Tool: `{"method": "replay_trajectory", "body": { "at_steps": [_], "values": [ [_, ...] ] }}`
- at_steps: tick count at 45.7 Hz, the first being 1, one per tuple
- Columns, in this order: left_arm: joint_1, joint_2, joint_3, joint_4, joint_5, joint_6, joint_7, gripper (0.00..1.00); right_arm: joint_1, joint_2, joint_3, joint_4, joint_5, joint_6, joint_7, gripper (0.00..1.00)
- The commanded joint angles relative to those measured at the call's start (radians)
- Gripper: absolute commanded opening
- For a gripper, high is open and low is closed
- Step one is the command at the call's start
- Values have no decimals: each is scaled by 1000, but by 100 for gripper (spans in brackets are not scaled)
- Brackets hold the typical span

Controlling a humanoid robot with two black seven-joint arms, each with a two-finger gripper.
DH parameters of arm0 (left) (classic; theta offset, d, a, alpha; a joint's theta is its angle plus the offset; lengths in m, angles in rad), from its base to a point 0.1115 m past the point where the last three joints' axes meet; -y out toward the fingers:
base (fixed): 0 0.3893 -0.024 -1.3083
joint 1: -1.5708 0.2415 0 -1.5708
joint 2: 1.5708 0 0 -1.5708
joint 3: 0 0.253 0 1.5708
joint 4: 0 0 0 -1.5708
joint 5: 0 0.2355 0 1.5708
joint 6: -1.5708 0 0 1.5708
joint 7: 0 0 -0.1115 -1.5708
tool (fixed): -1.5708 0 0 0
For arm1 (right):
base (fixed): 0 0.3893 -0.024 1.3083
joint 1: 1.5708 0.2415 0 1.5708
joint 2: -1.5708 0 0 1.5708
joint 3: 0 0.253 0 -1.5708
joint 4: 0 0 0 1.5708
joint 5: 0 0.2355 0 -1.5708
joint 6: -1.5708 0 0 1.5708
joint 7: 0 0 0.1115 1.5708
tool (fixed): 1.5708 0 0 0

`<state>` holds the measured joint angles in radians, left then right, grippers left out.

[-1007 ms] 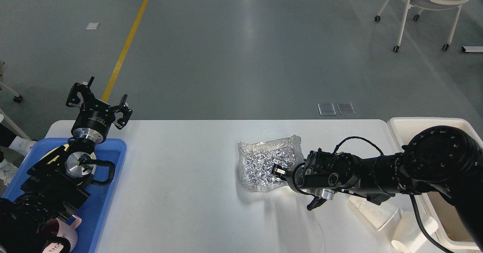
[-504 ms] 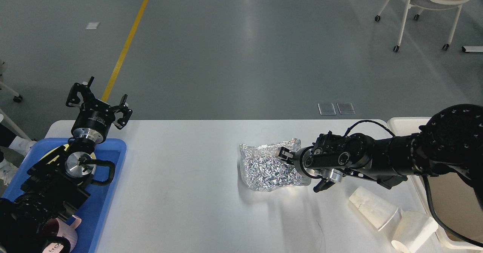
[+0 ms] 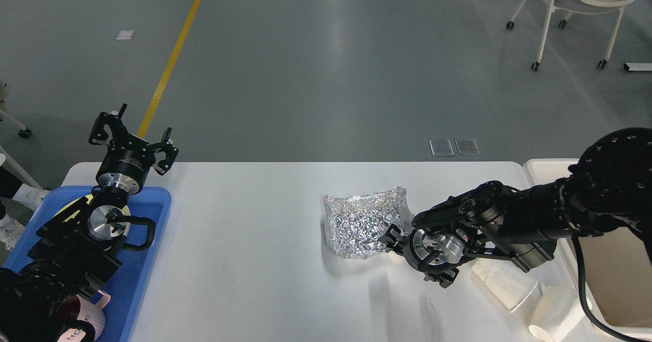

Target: Tidy desktop

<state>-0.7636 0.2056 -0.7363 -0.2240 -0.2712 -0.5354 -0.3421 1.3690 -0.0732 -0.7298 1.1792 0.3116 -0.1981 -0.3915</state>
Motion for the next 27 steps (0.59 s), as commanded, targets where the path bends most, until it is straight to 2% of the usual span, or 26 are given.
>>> {"method": "replay_trajectory", "body": {
  "at_steps": [1, 9, 13, 17, 20, 27],
  "values": [
    [0, 0, 0, 0, 0, 0, 0, 99, -65, 6, 46, -70, 3, -52, 5, 94],
    [0, 0, 0, 0, 1, 0, 0, 100, -148, 10, 145, -135, -6, -75, 6, 89],
    [0, 0, 0, 0, 0, 0, 0, 100, -174, 10, 178, -162, -8, -98, 8, 79],
    [0, 0, 0, 0, 0, 0, 0, 99, -192, 26, 191, -188, -11, -116, 8, 59],
    [0, 0, 0, 0, 0, 0, 0, 99, -199, 39, 191, -211, -11, -124, 10, 49],
    [0, 0, 0, 0, 0, 0, 0, 99, -226, 53, 191, -234, -12, -124, 10, 13]
  ]
}}
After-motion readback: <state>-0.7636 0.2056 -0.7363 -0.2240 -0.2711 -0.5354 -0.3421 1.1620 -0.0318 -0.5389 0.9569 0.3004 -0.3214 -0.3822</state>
